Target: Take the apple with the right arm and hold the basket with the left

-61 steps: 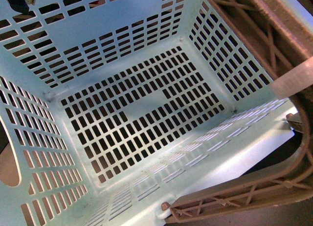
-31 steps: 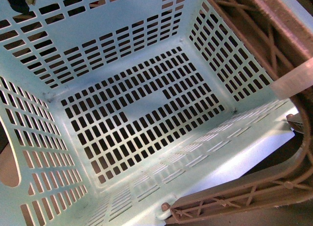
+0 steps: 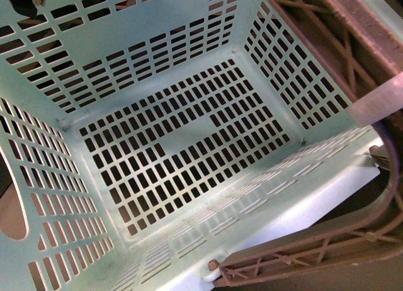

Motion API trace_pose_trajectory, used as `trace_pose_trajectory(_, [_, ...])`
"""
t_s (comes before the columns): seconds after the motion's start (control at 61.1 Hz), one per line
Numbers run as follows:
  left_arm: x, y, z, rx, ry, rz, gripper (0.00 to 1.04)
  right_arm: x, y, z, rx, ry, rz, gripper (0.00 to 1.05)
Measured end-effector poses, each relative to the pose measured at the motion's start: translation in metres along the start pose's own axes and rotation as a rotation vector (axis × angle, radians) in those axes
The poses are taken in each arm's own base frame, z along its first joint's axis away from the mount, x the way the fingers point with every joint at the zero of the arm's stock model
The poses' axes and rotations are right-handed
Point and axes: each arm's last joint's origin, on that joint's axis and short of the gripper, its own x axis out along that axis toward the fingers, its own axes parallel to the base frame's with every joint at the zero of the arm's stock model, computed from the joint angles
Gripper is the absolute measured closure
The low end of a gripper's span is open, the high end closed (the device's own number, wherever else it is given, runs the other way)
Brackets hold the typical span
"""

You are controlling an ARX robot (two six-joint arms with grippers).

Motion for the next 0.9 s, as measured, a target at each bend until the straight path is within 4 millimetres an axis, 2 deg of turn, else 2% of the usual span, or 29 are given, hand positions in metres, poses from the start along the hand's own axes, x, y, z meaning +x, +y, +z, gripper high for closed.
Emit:
trace_pose_trajectory(0.082, [0.0,0.0,0.0,-0.001,0.002,-0.001,0.97,0.008,0.026,-0.011,-0.009,0.029,0.057,0.31])
trace_pose_trajectory(0.164, [0.0,0.0,0.0,-0.001,0.002,-0.001,0.97,0.013,0.041,-0.022,-0.009,0.053,0.094,0.31])
trace_pose_trajectory(0.327, [0.0,0.0,0.0,0.0,0.001,-0.001,0.97,0.019,0.054,-0.045,-0.004,0.131,0.133,0.3])
trace_pose_trajectory(0.474, [0.0,0.0,0.0,0.0,0.001,0.0,0.97,0.017,0.056,-0.052,-0.007,0.147,0.116,0.08])
trace_pose_trajectory(0.654, [0.001,0.0,0.0,0.001,0.009,-0.002,0.97,0.002,0.042,-0.039,-0.006,0.068,0.009,0.09])
trace_pose_trajectory(0.802, [0.001,0.002,0.001,0.002,-0.006,0.009,0.97,-0.025,0.012,-0.036,-0.001,0.017,-0.158,0.09])
trace_pose_trajectory(0.9, [0.001,0.001,0.001,0.005,-0.003,0.008,0.97,-0.045,-0.01,-0.043,-0.011,-0.002,-0.296,0.09])
